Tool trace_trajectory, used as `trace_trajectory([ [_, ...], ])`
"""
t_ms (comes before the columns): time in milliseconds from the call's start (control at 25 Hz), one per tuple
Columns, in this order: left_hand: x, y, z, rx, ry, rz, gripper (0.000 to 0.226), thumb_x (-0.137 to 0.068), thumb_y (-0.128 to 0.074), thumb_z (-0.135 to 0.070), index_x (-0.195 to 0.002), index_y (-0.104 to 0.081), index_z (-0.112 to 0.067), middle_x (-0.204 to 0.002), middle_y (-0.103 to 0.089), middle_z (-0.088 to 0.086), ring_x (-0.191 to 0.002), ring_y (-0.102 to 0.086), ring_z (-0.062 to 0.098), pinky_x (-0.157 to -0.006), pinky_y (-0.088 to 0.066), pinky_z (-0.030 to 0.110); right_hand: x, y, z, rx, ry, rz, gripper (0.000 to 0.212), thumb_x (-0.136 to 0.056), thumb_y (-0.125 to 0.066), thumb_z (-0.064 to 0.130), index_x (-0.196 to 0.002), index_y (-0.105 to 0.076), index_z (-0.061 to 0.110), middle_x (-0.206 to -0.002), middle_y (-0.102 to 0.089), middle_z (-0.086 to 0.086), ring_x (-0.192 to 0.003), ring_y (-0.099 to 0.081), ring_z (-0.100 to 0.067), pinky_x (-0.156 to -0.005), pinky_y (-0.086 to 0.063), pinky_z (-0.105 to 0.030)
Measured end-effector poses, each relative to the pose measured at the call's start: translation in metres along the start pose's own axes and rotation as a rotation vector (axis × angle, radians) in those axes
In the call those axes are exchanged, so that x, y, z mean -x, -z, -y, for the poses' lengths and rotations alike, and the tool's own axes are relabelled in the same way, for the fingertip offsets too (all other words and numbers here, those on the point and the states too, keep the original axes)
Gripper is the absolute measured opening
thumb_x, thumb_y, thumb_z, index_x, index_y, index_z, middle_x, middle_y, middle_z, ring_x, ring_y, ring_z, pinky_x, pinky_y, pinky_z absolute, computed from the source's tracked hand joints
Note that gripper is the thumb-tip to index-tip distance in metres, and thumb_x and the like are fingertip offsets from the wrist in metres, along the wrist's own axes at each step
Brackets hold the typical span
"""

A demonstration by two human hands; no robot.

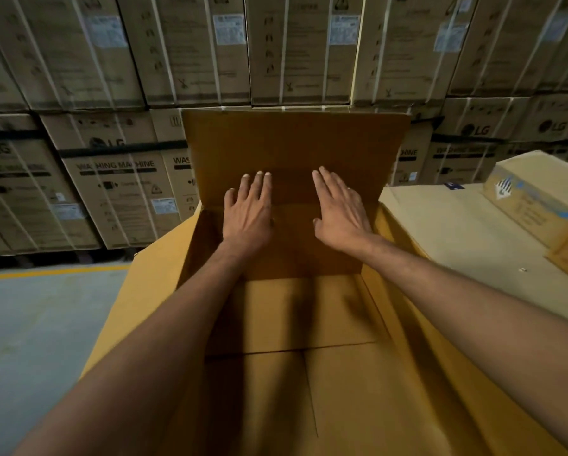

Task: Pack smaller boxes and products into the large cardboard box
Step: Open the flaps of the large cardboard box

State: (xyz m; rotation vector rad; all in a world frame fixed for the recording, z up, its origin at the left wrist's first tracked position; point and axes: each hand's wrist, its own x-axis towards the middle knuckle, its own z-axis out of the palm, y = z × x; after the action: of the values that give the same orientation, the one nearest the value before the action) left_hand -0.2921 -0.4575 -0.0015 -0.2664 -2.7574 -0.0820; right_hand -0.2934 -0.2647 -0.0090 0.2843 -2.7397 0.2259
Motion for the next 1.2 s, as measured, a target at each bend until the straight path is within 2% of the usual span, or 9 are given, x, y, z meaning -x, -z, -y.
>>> trace_trajectory([
  [120,-0.034,-0.029,0.007,-0.041,0.028,0.165,0.089,-0.1,-0.06,-0.032,-0.164,-0.001,-0.016,-0.172,0.005,0.008,-0.158,0.003,0.032,-0.125,-0.006,0.056,-0.035,-0.022,-0.012,-0.012,-0.09,0.171,0.101,-0.093,-0.064,0.015,-0.165,0.007,0.019,-0.173,0.011,-0.002,-0.159,0.006,-0.022,-0.127,-0.004,-0.046],
  [200,-0.042,-0.049,0.015,-0.018,0.048,0.185,0.077,-0.101,-0.058,-0.035,-0.162,-0.014,-0.018,-0.17,-0.013,0.008,-0.157,-0.012,0.031,-0.123,-0.01,0.06,-0.044,-0.037,-0.021,0.026,-0.106,0.239,0.093,-0.094,-0.065,0.017,-0.165,-0.006,0.016,-0.173,-0.006,-0.005,-0.159,-0.006,-0.024,-0.128,-0.007,-0.048],
  [320,-0.041,-0.069,0.015,-0.058,0.086,0.114,0.05,-0.104,-0.051,-0.036,-0.15,-0.037,-0.022,-0.152,-0.046,0.006,-0.145,-0.037,0.031,-0.122,-0.018,0.062,-0.045,-0.058,-0.031,0.106,-0.055,0.133,0.063,-0.096,-0.066,0.016,-0.153,-0.039,0.018,-0.153,-0.048,-0.006,-0.144,-0.041,-0.026,-0.125,-0.022,-0.047],
  [440,-0.041,-0.069,0.011,-0.097,0.083,0.107,0.044,-0.105,-0.051,-0.034,-0.145,-0.04,-0.02,-0.144,-0.051,0.008,-0.14,-0.041,0.033,-0.119,-0.022,0.061,-0.042,-0.062,-0.034,0.146,-0.007,0.054,0.048,-0.095,-0.065,0.011,-0.14,-0.049,0.017,-0.139,-0.057,-0.006,-0.131,-0.049,-0.027,-0.118,-0.031,-0.048],
  [680,-0.029,-0.069,0.007,-0.133,0.063,0.168,0.053,-0.103,-0.055,-0.03,-0.149,-0.032,-0.019,-0.149,-0.042,0.01,-0.143,-0.034,0.035,-0.12,-0.016,0.063,-0.02,-0.066,-0.044,0.202,0.055,0.103,0.058,-0.095,-0.061,0.014,-0.147,-0.035,0.015,-0.144,-0.044,-0.011,-0.134,-0.04,-0.028,-0.119,-0.024,-0.047],
  [840,-0.026,-0.065,0.005,-0.059,0.077,0.254,0.079,-0.098,-0.062,-0.031,-0.16,-0.014,-0.021,-0.167,-0.018,0.01,-0.156,-0.007,0.035,-0.122,0.0,0.063,-0.017,-0.057,-0.039,0.146,-0.001,0.239,0.093,-0.096,-0.064,0.02,-0.164,0.0,0.015,-0.171,-0.005,-0.011,-0.158,-0.001,-0.031,-0.126,0.006,-0.048],
  [960,-0.009,-0.047,-0.002,0.024,0.051,0.332,0.096,-0.096,-0.066,-0.038,-0.164,0.0,-0.022,-0.171,0.002,0.008,-0.157,0.006,0.035,-0.124,-0.005,0.06,0.011,-0.037,-0.043,0.112,-0.02,0.341,0.101,-0.097,-0.066,0.031,-0.164,0.009,0.02,-0.172,0.014,-0.006,-0.157,0.015,-0.028,-0.123,0.011,-0.05],
  [1080,0.018,-0.026,-0.027,0.123,0.071,0.431,0.086,-0.095,-0.068,-0.041,-0.162,-0.016,-0.026,-0.17,-0.007,0.01,-0.155,-0.011,0.038,-0.122,-0.022,0.061,0.049,-0.007,-0.051,0.083,-0.016,0.396,0.097,-0.094,-0.07,0.04,-0.165,-0.005,0.025,-0.173,0.004,-0.006,-0.158,0.008,-0.028,-0.124,0.003,-0.056],
  [1200,0.057,0.002,-0.064,0.248,0.036,0.535,0.058,-0.097,-0.064,-0.045,-0.147,-0.048,-0.02,-0.149,-0.05,0.01,-0.134,-0.051,0.029,-0.109,-0.046,0.051,0.096,0.031,-0.061,0.042,0.039,0.363,0.08,-0.095,-0.067,0.045,-0.162,-0.026,0.029,-0.17,-0.017,-0.006,-0.157,-0.009,-0.029,-0.123,-0.014,-0.056],
])
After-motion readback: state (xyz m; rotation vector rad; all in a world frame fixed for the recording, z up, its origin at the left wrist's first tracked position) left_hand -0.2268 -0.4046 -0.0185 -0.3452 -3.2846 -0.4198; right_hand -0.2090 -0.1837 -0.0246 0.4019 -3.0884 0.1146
